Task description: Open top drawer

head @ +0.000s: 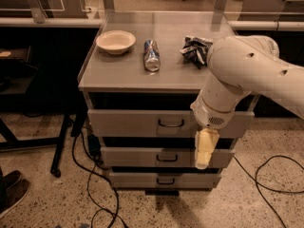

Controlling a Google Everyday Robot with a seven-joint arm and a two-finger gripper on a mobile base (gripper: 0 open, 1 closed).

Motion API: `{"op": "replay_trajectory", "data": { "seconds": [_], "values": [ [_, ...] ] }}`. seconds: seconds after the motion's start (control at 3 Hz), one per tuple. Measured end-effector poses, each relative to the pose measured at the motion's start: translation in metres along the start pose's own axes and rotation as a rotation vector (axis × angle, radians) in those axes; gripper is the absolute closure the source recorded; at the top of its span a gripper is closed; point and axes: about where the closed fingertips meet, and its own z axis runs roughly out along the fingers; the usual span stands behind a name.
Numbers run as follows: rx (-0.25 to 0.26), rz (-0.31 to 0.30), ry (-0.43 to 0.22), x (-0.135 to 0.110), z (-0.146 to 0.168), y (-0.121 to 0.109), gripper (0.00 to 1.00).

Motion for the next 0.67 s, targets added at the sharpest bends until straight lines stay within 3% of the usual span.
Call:
{"op": "replay_trajectory", "data": {
  "seconds": [0.33,0.67],
  "values": [
    [0.000,-0.026,-0.009,-0.002,0.004,0.006,0.00],
    [-0.033,-0.060,-0.027,-0.019,0.029,0.007,0.00]
  ]
}}
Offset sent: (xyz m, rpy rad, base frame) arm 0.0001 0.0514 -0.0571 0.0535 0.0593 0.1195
